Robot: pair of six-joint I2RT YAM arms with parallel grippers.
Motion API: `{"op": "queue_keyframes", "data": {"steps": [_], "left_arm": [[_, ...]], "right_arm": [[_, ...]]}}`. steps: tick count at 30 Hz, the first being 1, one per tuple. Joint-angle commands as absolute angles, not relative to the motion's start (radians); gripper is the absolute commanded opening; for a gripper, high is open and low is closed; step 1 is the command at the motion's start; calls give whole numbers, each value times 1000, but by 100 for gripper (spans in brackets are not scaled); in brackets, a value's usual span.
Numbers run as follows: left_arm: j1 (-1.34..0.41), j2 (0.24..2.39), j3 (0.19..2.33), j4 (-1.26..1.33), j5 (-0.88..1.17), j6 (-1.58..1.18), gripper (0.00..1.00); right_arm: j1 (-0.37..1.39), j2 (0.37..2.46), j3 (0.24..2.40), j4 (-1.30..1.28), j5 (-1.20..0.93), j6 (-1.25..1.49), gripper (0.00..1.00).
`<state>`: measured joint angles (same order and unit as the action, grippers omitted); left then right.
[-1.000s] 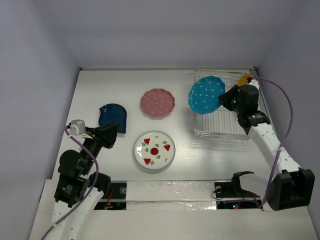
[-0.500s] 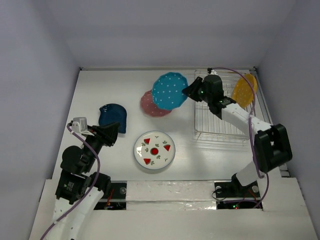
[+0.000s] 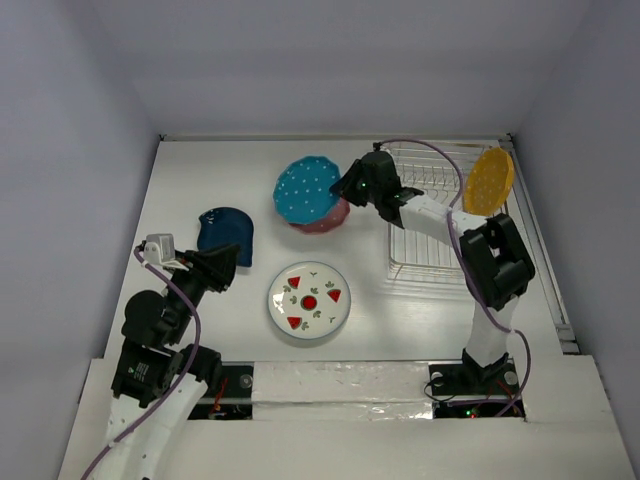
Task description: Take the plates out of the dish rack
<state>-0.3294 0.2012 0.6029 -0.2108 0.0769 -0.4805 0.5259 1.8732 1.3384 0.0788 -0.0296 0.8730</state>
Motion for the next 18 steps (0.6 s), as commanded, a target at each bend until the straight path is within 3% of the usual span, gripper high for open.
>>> {"op": "queue_keyframes", "data": {"steps": [1,18], "left_arm": [[-324,221,634,-175,87,-480,30],[-324,239,630,-170,100,-477,30]], "right_arm": [[540,1865,1434,244,-6,956,0],[540,1937,1384,249,64,996,3]]}}
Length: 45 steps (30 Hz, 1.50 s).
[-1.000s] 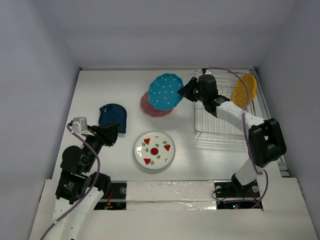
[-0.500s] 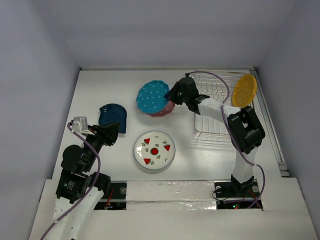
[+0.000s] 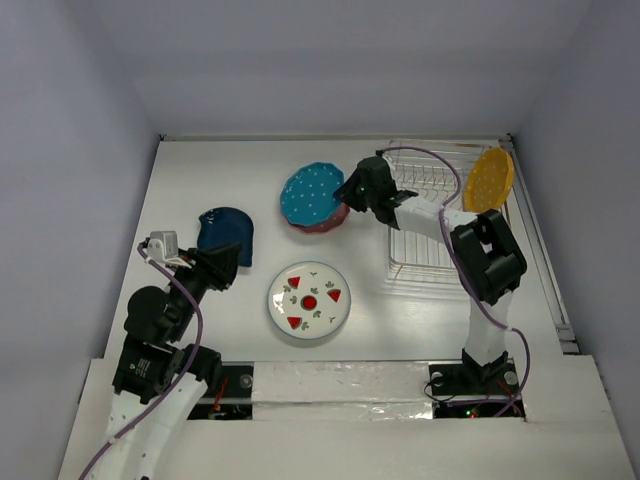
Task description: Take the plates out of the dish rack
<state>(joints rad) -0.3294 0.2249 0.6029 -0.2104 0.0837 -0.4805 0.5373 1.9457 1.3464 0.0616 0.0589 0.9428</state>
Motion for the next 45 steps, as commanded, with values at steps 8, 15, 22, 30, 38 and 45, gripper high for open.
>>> {"op": "queue_keyframes", "data": {"steps": [8,15,22,30,38,45], "left_arm": [[-314,233,629,-172,95,-479,31],[-314,227,630,-169,101,-479,31],[-314,219,629,-170,97,-479,31],[-314,215,627,-169,101,-479,31],[-314,201,627,-163,113,-476,31],[-314,167,629,-153,129,-466,0]], "right_arm": [[540,1954,1374,210,46,971,16],[540,1939,1368,108,86,899,43],[540,1908,1359,23,136,816,61],[540,1823,1345,-113,207,686,78],[476,1510,1217,-233,504,584,0],[51,1120,954,-132,383,623,0]]}}
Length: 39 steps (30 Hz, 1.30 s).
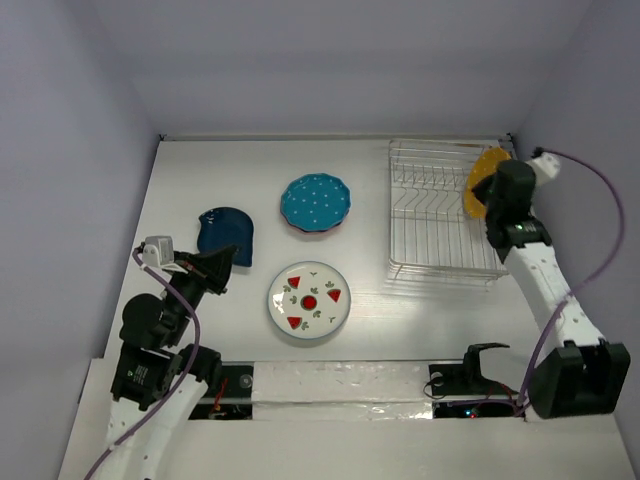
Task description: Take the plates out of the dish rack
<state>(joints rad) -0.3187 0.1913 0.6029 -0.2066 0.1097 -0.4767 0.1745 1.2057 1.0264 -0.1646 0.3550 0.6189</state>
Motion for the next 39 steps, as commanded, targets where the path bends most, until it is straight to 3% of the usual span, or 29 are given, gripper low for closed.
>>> {"op": "queue_keyframes", "data": {"steps": [1,3,4,5,7,8,10,16,34,37,39], "left_arm": [[-314,163,630,-155,127,-465,0],[-325,147,630,-159,109,-463,0],[-325,143,634,-163,103,-463,0],[-325,140,637,-169,95,-463,0],[-334,137,637,-173,91,-465,0],[-344,133,635,-173,92,-466,0],[-344,127,637,-176,91,-465,8],[-354,127,641,-181,91,-463,15],[-364,130,640,-179,94,-462,18],[-364,130,640,-181,95,-463,18],[-364,130,641,-183,94,-465,18]], "right_arm": [[17,1114,950,-143,402,626,0],[-61,1112,951,-160,419,617,0],[-83,1123,951,-160,429,609,10],[-103,1134,960,-167,461,598,35],[-161,1164,974,-176,471,571,58],[-178,1199,980,-158,416,552,67],[-190,1251,1008,-128,356,499,69],[-199,1413,1118,-136,346,374,70],[-209,1683,1410,-253,411,158,50],[-209,1677,1417,-248,419,137,34],[-209,1667,1419,-255,414,127,16]]}}
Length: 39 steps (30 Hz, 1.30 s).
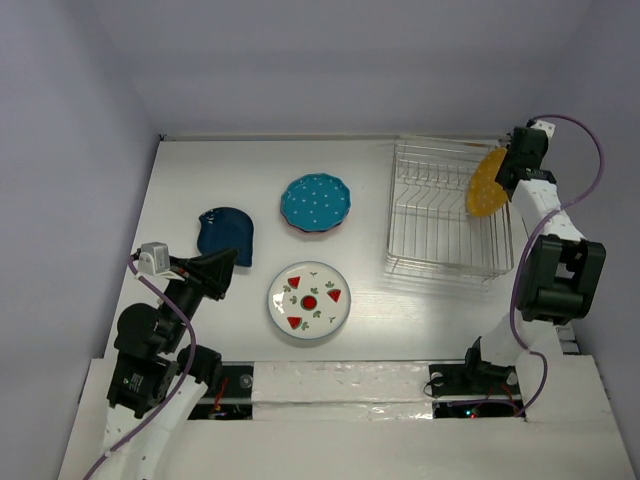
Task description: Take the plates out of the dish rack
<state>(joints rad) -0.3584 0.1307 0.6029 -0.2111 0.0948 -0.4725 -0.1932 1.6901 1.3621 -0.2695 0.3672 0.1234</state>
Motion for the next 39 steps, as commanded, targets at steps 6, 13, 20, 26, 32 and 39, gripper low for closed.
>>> {"op": "queue_keyframes", "data": {"steps": [6,13,20,26,32,39], "left_arm": [[-364,129,640,-179,94,-466,18],[-364,129,641,-183,92,-466,18],[-364,133,641,-183,89,-466,18],[-364,132,640,-184,83,-469,18],[-364,138,640,-186,80,-469,18],[-364,140,641,-184,77,-469,18]], "right_arm": [[-196,1595,1433,-265,442,54,0],[-118,1534,1473,-264,508,-116,0],[-48,1490,1460,-184,641,-178,0],[-26,1418,1514,-202,658,-85,0],[-26,1350,1591,-276,549,60,0],[-26,1295,1566,-302,392,185,0]]}}
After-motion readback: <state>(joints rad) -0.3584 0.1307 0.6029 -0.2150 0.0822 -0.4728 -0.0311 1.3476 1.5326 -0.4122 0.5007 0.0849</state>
